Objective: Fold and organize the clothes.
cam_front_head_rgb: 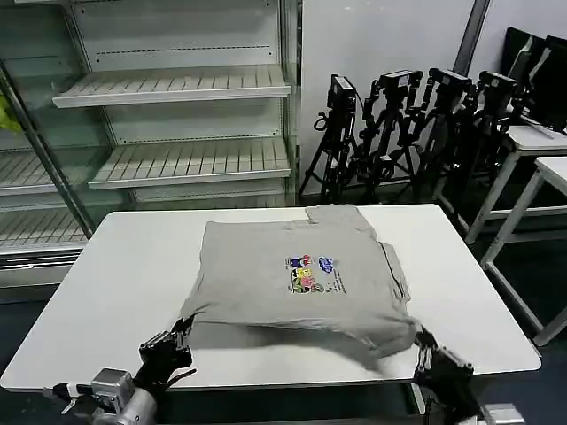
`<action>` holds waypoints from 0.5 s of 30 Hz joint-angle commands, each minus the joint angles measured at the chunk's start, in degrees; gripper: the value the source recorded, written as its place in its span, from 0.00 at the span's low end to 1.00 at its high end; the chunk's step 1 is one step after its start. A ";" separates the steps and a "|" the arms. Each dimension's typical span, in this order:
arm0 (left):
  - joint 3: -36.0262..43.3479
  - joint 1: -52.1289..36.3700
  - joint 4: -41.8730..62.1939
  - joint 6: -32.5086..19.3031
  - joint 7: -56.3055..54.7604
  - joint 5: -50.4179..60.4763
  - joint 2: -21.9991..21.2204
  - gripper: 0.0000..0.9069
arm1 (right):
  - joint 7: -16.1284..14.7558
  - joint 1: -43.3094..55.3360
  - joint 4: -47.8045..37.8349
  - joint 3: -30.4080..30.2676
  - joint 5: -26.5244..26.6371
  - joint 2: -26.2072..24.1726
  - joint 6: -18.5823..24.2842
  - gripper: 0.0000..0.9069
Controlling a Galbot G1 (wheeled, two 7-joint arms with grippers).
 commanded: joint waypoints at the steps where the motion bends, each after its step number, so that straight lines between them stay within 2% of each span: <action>1: 1.03 -9.37 7.74 -0.89 0.54 -3.30 2.42 0.02 | 0.32 11.05 -5.62 0.58 4.26 -2.45 0.47 0.00; 9: 5.28 -18.88 18.92 -0.77 1.44 -3.25 5.86 0.02 | 0.80 23.97 -17.60 -9.43 4.80 -7.13 -1.92 0.00; 15: 8.82 -23.01 23.27 -0.58 1.88 -1.62 6.54 0.02 | 1.13 31.00 -25.31 -14.82 4.83 -6.60 -3.54 0.00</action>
